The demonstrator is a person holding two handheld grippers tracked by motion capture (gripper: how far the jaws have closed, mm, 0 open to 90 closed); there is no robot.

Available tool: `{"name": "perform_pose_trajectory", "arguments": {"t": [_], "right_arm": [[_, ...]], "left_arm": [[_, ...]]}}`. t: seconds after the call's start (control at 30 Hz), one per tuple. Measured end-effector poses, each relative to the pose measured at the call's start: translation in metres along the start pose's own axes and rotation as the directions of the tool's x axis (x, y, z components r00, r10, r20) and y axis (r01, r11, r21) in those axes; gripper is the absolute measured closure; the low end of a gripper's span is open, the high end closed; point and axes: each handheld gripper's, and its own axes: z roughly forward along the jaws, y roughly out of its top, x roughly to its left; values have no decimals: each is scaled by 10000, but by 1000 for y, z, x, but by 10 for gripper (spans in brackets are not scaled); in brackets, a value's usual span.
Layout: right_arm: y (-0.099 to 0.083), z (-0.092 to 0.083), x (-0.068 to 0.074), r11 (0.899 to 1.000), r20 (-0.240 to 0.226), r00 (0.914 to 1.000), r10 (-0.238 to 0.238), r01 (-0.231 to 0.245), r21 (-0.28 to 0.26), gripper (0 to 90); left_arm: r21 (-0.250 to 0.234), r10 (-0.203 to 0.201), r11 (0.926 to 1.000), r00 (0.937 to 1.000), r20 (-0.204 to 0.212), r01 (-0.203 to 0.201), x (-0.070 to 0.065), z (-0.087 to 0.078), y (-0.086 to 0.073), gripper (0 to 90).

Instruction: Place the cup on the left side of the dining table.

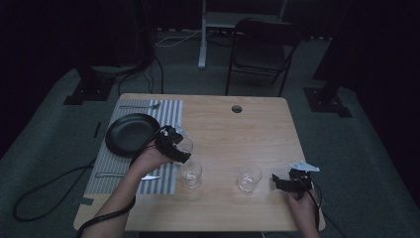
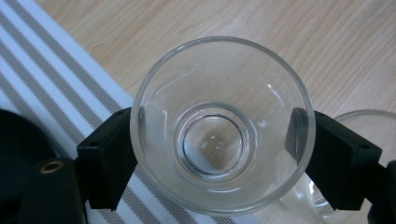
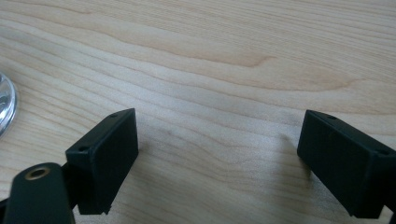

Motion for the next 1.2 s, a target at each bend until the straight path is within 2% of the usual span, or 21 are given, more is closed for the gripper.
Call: {"name": "perform_pose_trajectory", "arguments": {"t": [0.53, 0.77, 0.87, 1.13, 1.2], "right_arm": [[0, 0, 0, 10000, 4, 10000, 4, -4, 2, 119], [0, 0, 0, 10000, 4, 10000, 3, -3, 2, 120], [0, 0, 0, 10000, 2, 10000, 1, -1, 4, 119], [0, 0, 0, 10000, 5, 10000, 0, 0, 1, 119], [0, 0, 0, 10000, 5, 10000, 3, -3, 2, 120]], "left_arm": [[158, -603, 9980, 9975, -377, 609, 21, -15, -35, 187], [168, -950, 9952, 9942, -511, 959, 30, -19, -50, 187], [291, -928, 9951, 9937, -632, 948, 33, -20, -54, 187], [135, -1177, 9929, 9923, -387, 1183, 43, -19, -62, 187], [157, -1203, 9925, 9917, -453, 1211, 44, -17, -64, 187]]}}
